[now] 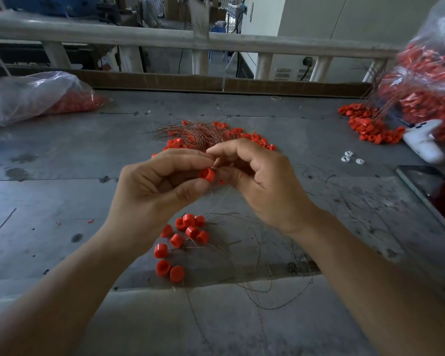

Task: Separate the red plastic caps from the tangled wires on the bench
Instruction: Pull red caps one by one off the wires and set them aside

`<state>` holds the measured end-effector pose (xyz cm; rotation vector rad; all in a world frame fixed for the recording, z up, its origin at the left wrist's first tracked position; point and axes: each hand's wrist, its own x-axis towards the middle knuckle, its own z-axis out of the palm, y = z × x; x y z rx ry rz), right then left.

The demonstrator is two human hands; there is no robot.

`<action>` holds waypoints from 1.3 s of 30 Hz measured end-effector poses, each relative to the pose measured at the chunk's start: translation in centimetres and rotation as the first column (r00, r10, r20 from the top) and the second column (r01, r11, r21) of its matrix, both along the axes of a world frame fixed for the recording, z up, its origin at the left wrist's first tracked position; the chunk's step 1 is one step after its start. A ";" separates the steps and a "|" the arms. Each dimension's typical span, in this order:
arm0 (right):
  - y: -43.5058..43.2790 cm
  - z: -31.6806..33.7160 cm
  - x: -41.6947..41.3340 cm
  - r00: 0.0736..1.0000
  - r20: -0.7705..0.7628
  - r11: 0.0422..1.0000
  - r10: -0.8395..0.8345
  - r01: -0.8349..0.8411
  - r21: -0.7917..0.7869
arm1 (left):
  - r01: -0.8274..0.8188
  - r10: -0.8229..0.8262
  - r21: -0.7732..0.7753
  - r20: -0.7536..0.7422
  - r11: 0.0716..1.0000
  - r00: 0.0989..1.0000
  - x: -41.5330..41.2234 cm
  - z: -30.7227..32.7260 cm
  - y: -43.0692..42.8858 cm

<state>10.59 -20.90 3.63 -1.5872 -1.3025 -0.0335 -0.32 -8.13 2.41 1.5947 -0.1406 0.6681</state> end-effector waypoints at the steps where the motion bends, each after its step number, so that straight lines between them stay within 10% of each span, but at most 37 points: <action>1: 0.0 0.0 0.0 1.000 0.028 1.000 -0.014 0.014 -0.003 | -0.012 0.012 0.003 -0.003 1.000 1.000 0.0 0.0 0.0; 19: -1.2 1.1 0.4 0.967 0.134 0.975 -0.215 0.220 -0.020 | -0.244 0.258 0.108 -0.140 0.964 0.956 0.0 0.1 -0.3; 39: -1.2 1.1 -0.5 0.973 0.159 0.982 -0.167 0.178 -0.058 | -0.076 0.074 -0.002 -0.170 0.997 0.983 -0.3 0.7 -1.1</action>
